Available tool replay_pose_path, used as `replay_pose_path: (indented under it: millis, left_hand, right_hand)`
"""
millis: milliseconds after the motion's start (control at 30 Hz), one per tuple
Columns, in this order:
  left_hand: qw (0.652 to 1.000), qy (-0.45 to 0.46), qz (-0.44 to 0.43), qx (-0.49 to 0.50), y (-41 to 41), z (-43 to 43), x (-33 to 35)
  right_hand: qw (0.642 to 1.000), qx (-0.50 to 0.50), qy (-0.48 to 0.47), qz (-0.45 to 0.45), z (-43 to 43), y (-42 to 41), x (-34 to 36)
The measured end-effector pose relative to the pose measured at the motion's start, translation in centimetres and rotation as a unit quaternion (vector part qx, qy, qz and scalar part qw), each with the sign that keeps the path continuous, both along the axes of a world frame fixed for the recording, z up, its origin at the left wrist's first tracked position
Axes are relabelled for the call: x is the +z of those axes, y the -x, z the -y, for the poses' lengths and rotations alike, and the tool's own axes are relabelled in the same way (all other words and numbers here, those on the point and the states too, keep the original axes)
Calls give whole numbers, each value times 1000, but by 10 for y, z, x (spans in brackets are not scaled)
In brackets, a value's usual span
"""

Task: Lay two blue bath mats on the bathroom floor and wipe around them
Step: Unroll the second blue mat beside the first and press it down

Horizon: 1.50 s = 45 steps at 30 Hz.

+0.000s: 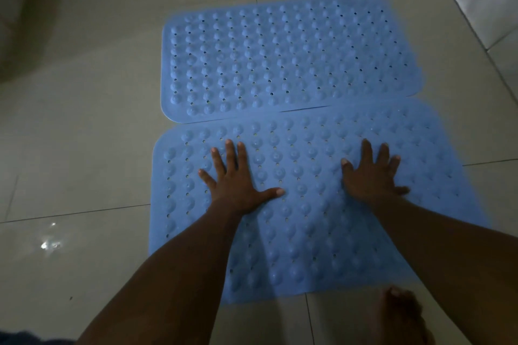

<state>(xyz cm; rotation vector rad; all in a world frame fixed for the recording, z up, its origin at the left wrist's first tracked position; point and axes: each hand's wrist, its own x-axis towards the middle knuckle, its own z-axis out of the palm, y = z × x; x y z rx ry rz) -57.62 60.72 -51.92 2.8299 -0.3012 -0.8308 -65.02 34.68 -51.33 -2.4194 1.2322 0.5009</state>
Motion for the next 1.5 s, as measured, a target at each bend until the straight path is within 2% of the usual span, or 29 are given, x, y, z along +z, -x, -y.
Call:
replay_pose_path:
  millis: [367, 433, 567, 1000, 1200, 1267, 1333, 1433, 1500]
  left_hand:
    - [1000, -8, -1, -17, 9, 19, 4]
    - [1000, -8, 1, -10, 7, 21, 4]
    - [1000, -11, -4, -6, 2, 22, 7]
    - [1000, -9, -12, -4, -6, 23, 11]
    - [999, -21, 38, -21, -6, 11, 9]
    - [997, -28, 53, -39, -6, 3, 8]
    - [996, -29, 67, -58, -8, -4, 8]
    - [993, -26, 92, -67, -14, -15, 7]
    - [994, -22, 107, -32, -20, -25, 5]
  right_hand:
    - [997, -59, 1, -50, 4, -1, -1]
    - [998, -44, 20, -41, 4, -1, 0]
    - [997, 48, 56, 24, -6, 1, -7]
    - [998, 56, 5, 2, 3, -15, -7]
    - [999, 46, 5, -1, 2, -19, -7]
    - [998, 44, 30, 17, -4, -20, -7]
    - [991, 68, 81, 77, -14, -20, -10]
    - [964, 156, 123, 177, -39, -29, -16]
    - [948, 215, 110, 206, -61, -42, -19]
